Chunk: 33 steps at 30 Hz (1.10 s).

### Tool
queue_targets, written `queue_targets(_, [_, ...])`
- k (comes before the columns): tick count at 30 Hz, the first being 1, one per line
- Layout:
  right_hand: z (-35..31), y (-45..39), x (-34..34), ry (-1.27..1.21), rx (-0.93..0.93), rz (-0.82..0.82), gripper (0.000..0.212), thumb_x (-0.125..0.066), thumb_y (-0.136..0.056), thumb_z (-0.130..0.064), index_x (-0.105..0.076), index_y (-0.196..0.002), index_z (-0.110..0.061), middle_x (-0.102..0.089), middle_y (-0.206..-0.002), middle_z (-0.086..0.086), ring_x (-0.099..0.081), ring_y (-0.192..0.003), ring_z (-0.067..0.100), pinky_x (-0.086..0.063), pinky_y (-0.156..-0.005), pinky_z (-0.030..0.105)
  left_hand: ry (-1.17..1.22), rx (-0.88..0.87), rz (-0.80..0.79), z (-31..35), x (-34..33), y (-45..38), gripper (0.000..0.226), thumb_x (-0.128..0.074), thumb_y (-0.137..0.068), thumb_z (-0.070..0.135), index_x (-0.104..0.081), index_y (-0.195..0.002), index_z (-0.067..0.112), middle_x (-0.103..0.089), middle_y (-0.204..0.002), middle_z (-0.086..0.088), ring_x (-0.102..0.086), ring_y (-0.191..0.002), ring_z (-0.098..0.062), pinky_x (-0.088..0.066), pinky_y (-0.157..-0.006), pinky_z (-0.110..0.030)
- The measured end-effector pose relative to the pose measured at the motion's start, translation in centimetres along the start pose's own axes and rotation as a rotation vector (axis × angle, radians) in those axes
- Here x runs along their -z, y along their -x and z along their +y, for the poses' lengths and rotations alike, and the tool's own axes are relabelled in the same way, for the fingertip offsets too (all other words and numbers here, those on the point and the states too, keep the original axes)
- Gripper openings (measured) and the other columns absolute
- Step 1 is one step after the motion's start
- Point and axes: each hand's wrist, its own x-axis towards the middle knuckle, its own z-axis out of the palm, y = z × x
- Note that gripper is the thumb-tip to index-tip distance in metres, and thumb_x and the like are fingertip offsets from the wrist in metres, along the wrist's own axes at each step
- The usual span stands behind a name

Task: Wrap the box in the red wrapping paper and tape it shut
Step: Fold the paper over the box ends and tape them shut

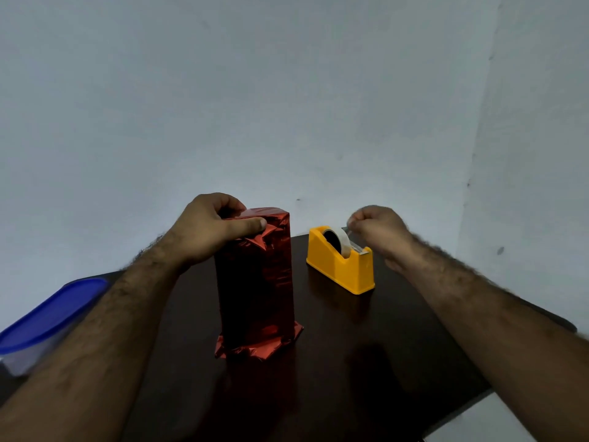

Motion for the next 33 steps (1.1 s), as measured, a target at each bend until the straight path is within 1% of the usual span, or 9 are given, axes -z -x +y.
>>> queue_targets(3, [-4.8,0.7,0.1,-0.131,0.197,-0.158,0.007,-0.065,-0.101,-0.01,-0.07,-0.098,-0.01,-0.07,-0.093,0.004,-0.063,-0.082,0.016,-0.049,-0.061,0.014,-0.018,-0.001,0.007,0.1,-0.2,0.0,0.053,-0.088,-0.061,0.06,-0.078,-0.093,0.02,-0.079,-0.086,0.0,-0.077,-0.079,-0.019,-0.061,-0.07,-0.038])
queue_targets(6, [-9.6,0.4,-0.6,-0.122,0.385,-0.279,0.004,-0.067,-0.101,-0.016,-0.07,-0.099,-0.015,-0.072,-0.088,0.002,-0.064,-0.076,0.009,-0.046,-0.058,0.01,-0.05,0.003,0.019,0.2,0.0,0.1,0.053,-0.087,-0.06,0.062,-0.078,-0.095,0.022,-0.079,-0.089,0.001,-0.077,-0.083,-0.018,-0.063,-0.079,-0.044])
queue_targets(11, [-14.0,-1.3,-2.9,-0.026,0.472,-0.543,0.009,-0.071,-0.099,-0.021,-0.075,-0.105,-0.017,-0.075,-0.087,-0.002,-0.062,-0.077,0.0,-0.048,-0.072,0.019,-0.098,0.01,0.004,0.1,0.3,0.0,0.062,-0.084,-0.061,0.069,-0.075,-0.104,0.026,-0.077,-0.097,0.004,-0.075,-0.089,-0.014,-0.064,-0.085,-0.043])
queue_targets(14, [-14.7,-2.4,-4.9,0.123,0.474,-0.706,0.006,-0.074,-0.096,-0.025,-0.077,-0.102,-0.024,-0.076,-0.091,0.0,-0.066,-0.096,0.008,-0.05,-0.106,0.043,-0.095,0.016,0.002,0.0,0.4,0.0,0.064,-0.084,-0.06,0.07,-0.075,-0.107,0.027,-0.077,-0.099,0.006,-0.074,-0.091,-0.012,-0.063,-0.088,-0.043])
queue_targets(16, [-14.5,-2.8,-5.9,0.191,0.469,-0.778,0.008,-0.076,-0.094,-0.029,-0.078,-0.102,-0.027,-0.078,-0.101,0.002,-0.068,-0.107,0.014,-0.044,-0.115,0.052,-0.075,0.021,0.002,0.1,0.4,0.0,0.062,-0.085,-0.06,0.068,-0.075,-0.105,0.027,-0.078,-0.097,0.006,-0.075,-0.09,-0.012,-0.063,-0.088,-0.045])
queue_targets(19, [-14.4,-3.2,-6.6,0.194,0.474,-0.812,0.016,-0.078,-0.092,-0.031,-0.077,-0.106,-0.023,-0.078,-0.109,0.005,-0.07,-0.113,0.017,-0.043,-0.116,0.051,-0.045,0.023,-0.008,0.1,0.3,0.0,0.057,-0.087,-0.061,0.063,-0.076,-0.105,0.027,-0.08,-0.095,0.007,-0.077,-0.087,-0.01,-0.063,-0.088,-0.048])
queue_targets(26, [-15.0,-3.5,-6.6,0.275,0.509,-0.812,0.012,-0.08,-0.09,-0.018,-0.08,-0.101,-0.016,-0.08,-0.101,-0.002,-0.073,-0.103,0.01,-0.051,-0.108,0.04,-0.062,0.0,-0.013,0.3,0.2,0.1,0.043,-0.088,-0.071,0.055,-0.076,-0.101,0.027,-0.08,-0.093,0.004,-0.077,-0.086,-0.012,-0.063,-0.087,-0.051])
queue_targets(31, [-15.9,-3.1,-6.8,0.386,0.554,-0.706,0.012,-0.088,-0.083,-0.027,-0.083,-0.091,-0.02,-0.078,-0.082,-0.01,-0.07,-0.081,0.0,-0.056,-0.081,0.031,-0.092,0.012,0.0,0.1,0.3,0.0,0.051,-0.085,-0.065,0.066,-0.076,-0.1,0.029,-0.079,-0.093,0.005,-0.076,-0.087,-0.013,-0.062,-0.086,-0.051])
queue_targets(33, [-16.3,-3.1,-6.8,0.431,0.539,-0.674,0.018,-0.091,-0.078,-0.032,-0.084,-0.09,-0.021,-0.079,-0.082,-0.009,-0.072,-0.087,0.006,-0.057,-0.079,0.033,-0.107,0.01,0.002,0.1,0.3,0.0,0.051,-0.083,-0.065,0.067,-0.076,-0.099,0.03,-0.078,-0.093,0.005,-0.075,-0.087,-0.014,-0.062,-0.085,-0.052])
